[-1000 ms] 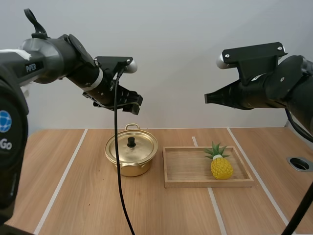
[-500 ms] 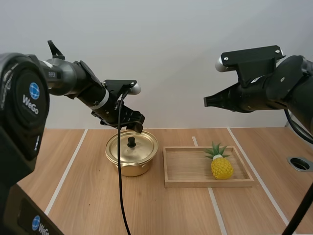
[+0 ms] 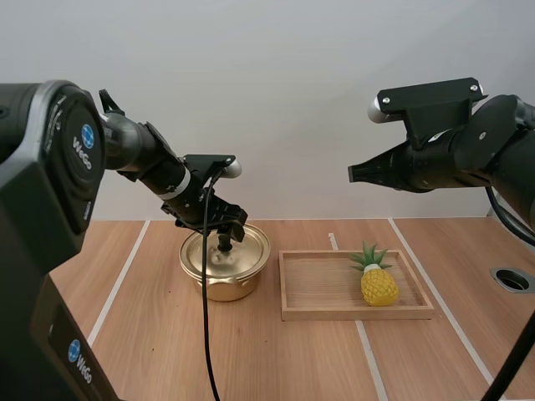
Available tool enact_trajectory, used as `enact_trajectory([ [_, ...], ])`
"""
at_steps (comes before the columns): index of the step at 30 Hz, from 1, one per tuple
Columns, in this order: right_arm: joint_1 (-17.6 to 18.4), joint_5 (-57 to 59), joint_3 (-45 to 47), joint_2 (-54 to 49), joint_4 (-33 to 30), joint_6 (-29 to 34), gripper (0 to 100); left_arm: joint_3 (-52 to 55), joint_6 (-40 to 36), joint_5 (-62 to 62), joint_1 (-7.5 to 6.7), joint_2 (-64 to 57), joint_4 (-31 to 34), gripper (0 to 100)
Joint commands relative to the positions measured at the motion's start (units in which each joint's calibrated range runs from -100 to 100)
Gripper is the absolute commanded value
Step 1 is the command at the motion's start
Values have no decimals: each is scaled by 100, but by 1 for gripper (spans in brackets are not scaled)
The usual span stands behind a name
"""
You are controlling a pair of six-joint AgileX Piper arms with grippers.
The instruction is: Open the pot, put the pineapple inside, and close it
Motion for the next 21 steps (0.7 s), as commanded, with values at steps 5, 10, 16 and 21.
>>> enact_trajectory([
  [5, -22, 32, -51, -38, 7, -5, 0, 12, 79, 16, -23, 199, -127, 100],
  [10, -22, 53, -51, -38, 7, -5, 0, 12, 110, -25, -23, 212, -127, 100],
  [16, -22, 143, -51, -38, 7, -5, 0, 12, 107, 33, -23, 212, -127, 100],
  [21, -22, 220, -51, -38, 7, -5, 0, 12, 97, 151, -23, 212, -85, 100],
])
